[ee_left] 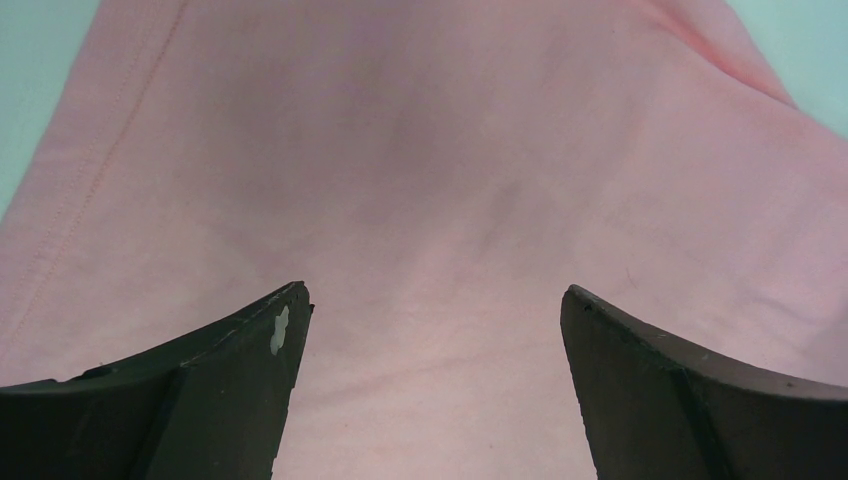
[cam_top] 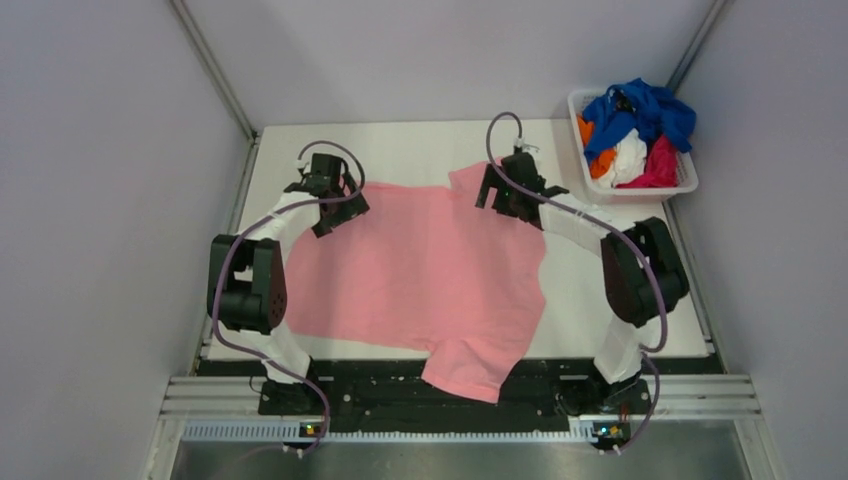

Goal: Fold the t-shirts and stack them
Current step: Flatten out the tshirt

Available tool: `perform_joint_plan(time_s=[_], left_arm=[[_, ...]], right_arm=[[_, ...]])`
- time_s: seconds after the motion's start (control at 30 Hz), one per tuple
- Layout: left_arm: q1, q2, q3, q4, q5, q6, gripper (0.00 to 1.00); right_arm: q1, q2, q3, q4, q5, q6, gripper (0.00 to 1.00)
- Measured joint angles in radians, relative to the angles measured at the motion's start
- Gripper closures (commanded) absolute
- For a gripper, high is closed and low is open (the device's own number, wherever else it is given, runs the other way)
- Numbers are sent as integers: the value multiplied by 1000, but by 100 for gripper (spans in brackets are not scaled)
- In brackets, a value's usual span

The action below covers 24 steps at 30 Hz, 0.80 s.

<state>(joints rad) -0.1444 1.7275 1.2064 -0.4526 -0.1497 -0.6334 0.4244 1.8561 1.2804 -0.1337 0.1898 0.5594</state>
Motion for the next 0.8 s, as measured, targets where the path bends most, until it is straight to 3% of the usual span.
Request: perform_joint_plan(time_s=[0.13, 0.33, 0.8], left_arm=[[0, 12, 0, -3, 17, -1, 1], [0, 85, 0, -3, 58, -8, 1], [0, 290, 253, -58, 68, -27, 1]], right_arm=[[57, -163, -197, -66, 2, 19, 1], [76, -144, -251, -115, 8, 28, 1], [-82, 189, 133, -119, 21, -13, 1]])
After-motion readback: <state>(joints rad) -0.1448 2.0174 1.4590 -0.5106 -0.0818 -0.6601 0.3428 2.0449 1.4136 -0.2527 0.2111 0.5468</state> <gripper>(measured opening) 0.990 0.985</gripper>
